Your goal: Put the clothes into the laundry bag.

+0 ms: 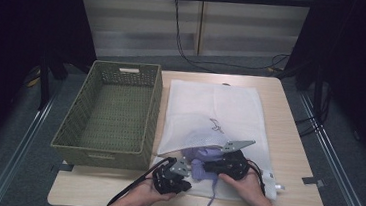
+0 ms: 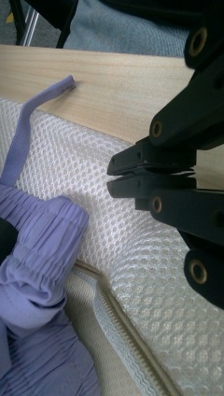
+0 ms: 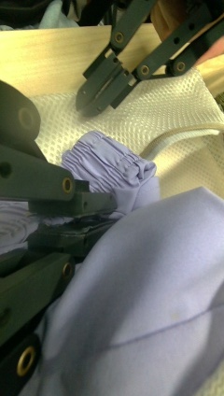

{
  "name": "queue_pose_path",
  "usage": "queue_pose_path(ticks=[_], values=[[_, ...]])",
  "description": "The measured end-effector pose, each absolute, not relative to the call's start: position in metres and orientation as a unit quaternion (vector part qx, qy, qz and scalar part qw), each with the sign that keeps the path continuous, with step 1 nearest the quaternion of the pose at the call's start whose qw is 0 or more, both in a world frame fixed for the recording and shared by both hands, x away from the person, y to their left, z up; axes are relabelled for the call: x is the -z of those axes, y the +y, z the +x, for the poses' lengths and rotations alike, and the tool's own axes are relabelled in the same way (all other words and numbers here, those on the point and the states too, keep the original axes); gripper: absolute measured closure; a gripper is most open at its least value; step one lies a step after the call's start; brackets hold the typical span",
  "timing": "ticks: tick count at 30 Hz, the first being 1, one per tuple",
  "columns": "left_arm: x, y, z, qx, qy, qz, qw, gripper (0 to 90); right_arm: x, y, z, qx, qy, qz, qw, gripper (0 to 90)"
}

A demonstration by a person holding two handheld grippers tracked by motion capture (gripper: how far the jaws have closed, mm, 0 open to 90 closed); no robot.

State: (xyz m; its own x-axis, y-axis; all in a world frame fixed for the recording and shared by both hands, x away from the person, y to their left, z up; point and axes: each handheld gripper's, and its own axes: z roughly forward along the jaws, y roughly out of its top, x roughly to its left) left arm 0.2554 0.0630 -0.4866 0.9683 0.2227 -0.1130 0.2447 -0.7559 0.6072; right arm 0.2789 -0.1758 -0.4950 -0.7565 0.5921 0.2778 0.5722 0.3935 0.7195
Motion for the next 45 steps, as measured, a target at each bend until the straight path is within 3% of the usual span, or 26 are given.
queue_pose_path(ticks=[17,45], values=[[0.487,0.063,0.256,0.017,0.123,0.937,0.326,87.8,0.496,-0.175,0.292,-0.426,0.828,0.363,0.019,84.1],[0.486,0.062,0.255,0.012,0.120,0.939,0.321,87.8,0.498,-0.173,0.321,-0.415,0.809,0.412,0.068,84.4]])
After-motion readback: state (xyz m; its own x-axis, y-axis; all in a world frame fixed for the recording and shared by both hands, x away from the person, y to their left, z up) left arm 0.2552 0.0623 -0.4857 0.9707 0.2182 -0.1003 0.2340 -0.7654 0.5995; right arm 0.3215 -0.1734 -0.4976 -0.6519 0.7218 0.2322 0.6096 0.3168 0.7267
